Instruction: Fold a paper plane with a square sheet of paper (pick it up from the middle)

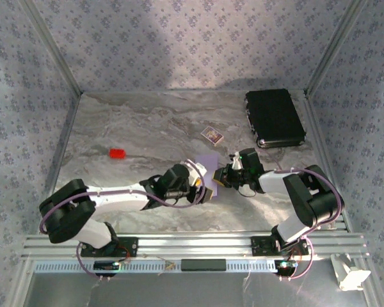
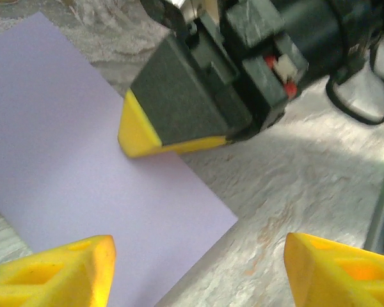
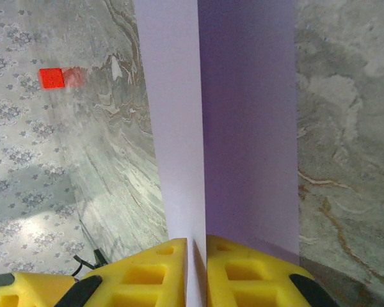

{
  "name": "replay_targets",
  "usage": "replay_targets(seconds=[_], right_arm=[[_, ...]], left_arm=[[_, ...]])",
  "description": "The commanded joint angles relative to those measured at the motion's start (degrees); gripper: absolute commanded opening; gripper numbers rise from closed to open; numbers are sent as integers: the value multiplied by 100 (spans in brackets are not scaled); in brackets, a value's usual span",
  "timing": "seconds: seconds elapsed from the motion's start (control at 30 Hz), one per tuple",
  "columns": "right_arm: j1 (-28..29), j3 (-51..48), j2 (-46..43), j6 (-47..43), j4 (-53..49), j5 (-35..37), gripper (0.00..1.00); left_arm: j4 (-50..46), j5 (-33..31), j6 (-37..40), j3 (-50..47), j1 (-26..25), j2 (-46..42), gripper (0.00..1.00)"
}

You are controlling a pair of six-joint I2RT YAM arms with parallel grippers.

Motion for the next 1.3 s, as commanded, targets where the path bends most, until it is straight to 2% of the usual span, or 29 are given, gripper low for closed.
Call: replay_targets(seconds=[0.0,0.07,0.33,0.53,0.63,0.83,1.1,1.27], right_arm=[[-24,73,-25,20,-62,-149,16],[-19,73,-39,17,-62,-157,16],[-24,20,-67,46,-53,-107,16],[-24,12,-77,66,-36,-86,16],[-17,6,-101,87,-36,-95,15],[-24,11,-103,91,-45,-90,15],[-24,-6,-103,117,-44,-33,15],[-19,-15,-103,134,-45,-20,15]], left_arm=[[-760,-947,954,414,-318,29,71],[-1080,-1325,1075,605,-543,142,73],[-1731,-1624,1579,1123,-1029,676,75],[-2083,-2081,1828,1541,-1266,1168,76],[-2229,-2522,1903,1842,-1411,1455,76],[-2357,-3085,1988,2123,-1492,1782,76],[-2338,-3316,2017,2074,-1501,1800,74],[-2336,-3240,2026,2162,-1500,1917,68]])
